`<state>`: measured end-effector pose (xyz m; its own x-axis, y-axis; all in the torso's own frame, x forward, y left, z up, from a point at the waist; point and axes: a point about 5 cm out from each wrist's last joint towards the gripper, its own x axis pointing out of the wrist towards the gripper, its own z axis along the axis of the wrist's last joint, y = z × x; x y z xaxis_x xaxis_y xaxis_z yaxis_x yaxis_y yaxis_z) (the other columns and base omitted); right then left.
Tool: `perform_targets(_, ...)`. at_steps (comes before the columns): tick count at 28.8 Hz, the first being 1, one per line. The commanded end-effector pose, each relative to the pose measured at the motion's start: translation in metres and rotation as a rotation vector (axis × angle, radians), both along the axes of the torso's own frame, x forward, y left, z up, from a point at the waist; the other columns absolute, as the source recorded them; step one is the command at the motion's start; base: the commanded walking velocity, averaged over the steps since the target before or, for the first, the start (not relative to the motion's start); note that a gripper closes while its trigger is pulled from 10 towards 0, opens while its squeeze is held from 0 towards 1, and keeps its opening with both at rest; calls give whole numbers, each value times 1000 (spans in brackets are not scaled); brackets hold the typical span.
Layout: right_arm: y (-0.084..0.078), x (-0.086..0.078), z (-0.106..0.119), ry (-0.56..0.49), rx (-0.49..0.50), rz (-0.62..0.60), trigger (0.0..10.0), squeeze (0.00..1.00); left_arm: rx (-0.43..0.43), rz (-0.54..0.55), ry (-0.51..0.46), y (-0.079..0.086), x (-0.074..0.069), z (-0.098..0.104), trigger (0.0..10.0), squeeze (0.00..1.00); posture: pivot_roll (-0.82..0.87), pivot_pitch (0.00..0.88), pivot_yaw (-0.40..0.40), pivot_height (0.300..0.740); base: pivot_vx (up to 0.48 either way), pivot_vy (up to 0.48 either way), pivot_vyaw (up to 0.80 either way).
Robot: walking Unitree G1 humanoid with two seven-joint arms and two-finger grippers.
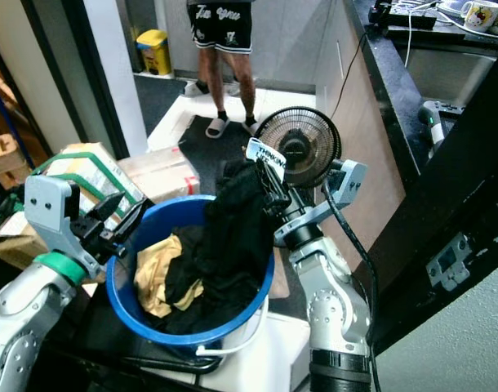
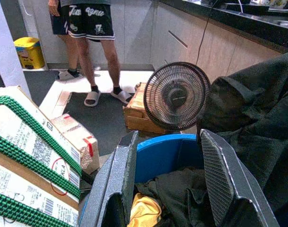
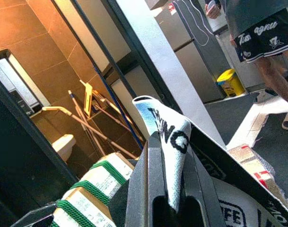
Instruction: Clothes washing
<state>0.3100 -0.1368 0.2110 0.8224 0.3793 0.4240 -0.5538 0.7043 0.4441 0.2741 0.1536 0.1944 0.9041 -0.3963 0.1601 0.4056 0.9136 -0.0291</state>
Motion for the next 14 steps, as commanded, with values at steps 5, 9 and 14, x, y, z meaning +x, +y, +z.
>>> perform_targets(5, 3, -2, -5, 16, -3, -4, 10000, 0, -9, -5, 5, -1, -4, -1, 10000, 0, 156, 0, 70, 740, 0, 0, 0)
perform_targets(9, 4, -2, -7, 22, -6, -6, 10000, 0, -8, -6, 11, -2, -5, -3, 10000, 0, 156, 0, 70, 740, 0, 0, 0)
perform_targets(14, 4, -2, -7, 24, -5, -7, 10000, 0, -6, -5, 13, -1, -5, -3, 10000, 0, 156, 0, 70, 740, 0, 0, 0)
